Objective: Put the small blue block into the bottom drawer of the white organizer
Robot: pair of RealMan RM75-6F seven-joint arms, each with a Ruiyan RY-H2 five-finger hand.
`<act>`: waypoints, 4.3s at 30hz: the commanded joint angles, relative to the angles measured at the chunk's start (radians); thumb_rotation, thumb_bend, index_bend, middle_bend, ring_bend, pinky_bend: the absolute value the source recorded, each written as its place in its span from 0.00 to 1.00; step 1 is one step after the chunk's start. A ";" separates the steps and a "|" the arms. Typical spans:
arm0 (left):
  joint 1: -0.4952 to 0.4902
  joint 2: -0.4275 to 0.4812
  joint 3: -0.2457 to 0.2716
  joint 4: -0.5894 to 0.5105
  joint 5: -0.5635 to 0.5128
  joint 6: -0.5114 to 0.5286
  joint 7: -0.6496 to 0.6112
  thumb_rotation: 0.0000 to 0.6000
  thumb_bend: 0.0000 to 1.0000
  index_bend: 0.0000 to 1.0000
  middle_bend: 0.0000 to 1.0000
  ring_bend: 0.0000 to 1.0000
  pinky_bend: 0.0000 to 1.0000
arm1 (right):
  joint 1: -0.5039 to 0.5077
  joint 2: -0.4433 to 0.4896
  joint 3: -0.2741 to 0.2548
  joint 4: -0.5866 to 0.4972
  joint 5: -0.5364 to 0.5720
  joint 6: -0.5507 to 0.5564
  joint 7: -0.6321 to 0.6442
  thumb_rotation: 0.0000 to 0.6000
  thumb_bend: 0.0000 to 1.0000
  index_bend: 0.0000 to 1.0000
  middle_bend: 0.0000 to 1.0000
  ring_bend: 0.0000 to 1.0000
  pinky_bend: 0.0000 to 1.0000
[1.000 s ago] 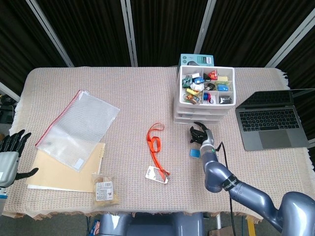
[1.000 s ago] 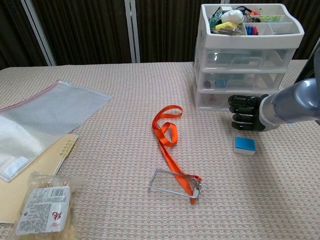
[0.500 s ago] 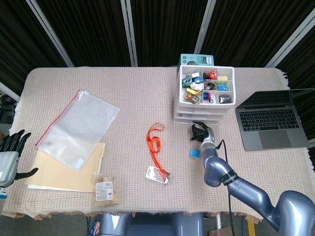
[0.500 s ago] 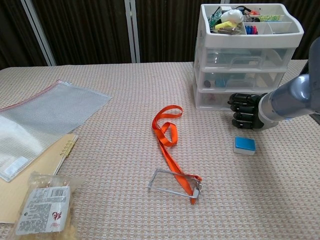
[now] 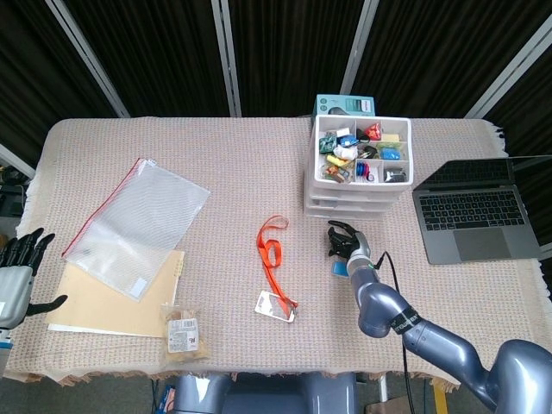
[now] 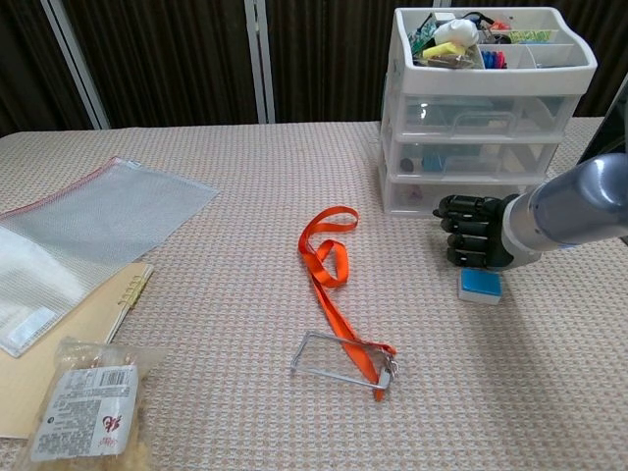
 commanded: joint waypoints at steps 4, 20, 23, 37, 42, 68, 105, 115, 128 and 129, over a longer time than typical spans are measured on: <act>0.001 0.001 0.001 -0.002 -0.001 0.000 -0.003 1.00 0.15 0.08 0.00 0.00 0.00 | -0.022 0.012 -0.004 -0.041 -0.009 0.015 -0.004 1.00 0.48 0.36 0.81 0.82 0.72; -0.002 0.006 0.002 -0.008 -0.007 -0.010 -0.010 1.00 0.15 0.08 0.00 0.00 0.00 | 0.001 -0.010 0.032 0.049 0.009 -0.004 -0.018 1.00 0.48 0.28 0.81 0.82 0.72; -0.003 0.008 0.002 -0.009 -0.009 -0.013 -0.011 1.00 0.15 0.08 0.00 0.00 0.00 | 0.006 -0.018 0.044 0.069 0.011 -0.016 -0.015 1.00 0.48 0.28 0.81 0.82 0.72; -0.009 0.017 0.005 -0.017 -0.019 -0.031 -0.012 1.00 0.15 0.08 0.00 0.00 0.00 | 0.042 -0.047 0.096 0.160 0.033 -0.034 -0.014 1.00 0.48 0.34 0.81 0.82 0.72; -0.010 0.018 0.005 -0.019 -0.023 -0.034 -0.011 1.00 0.15 0.08 0.00 0.00 0.00 | 0.045 -0.050 0.112 0.168 0.047 -0.036 -0.016 1.00 0.48 0.41 0.81 0.82 0.72; -0.007 0.014 0.008 -0.021 -0.021 -0.024 0.004 1.00 0.15 0.09 0.00 0.00 0.00 | -0.076 0.005 0.057 -0.047 0.057 -0.004 -0.037 1.00 0.48 0.42 0.81 0.82 0.72; 0.007 -0.002 0.009 -0.013 -0.003 0.018 0.026 1.00 0.15 0.09 0.00 0.00 0.00 | -0.249 0.328 -0.303 -0.575 -0.512 0.142 -0.249 1.00 0.20 0.19 0.78 0.78 0.72; 0.008 -0.011 0.008 -0.005 0.003 0.027 0.044 1.00 0.15 0.09 0.00 0.00 0.00 | -0.228 0.276 -0.523 -0.503 -0.784 0.305 -0.481 1.00 0.12 0.22 0.83 0.85 0.72; 0.007 -0.008 0.007 -0.005 0.003 0.023 0.034 1.00 0.15 0.09 0.00 0.00 0.00 | -0.213 0.119 -0.577 -0.338 -0.901 0.418 -0.594 1.00 0.12 0.29 0.84 0.86 0.72; 0.007 -0.008 0.008 -0.005 0.003 0.022 0.034 1.00 0.15 0.09 0.00 0.00 0.00 | -0.214 0.114 -0.576 -0.333 -0.901 0.419 -0.597 1.00 0.12 0.30 0.84 0.86 0.72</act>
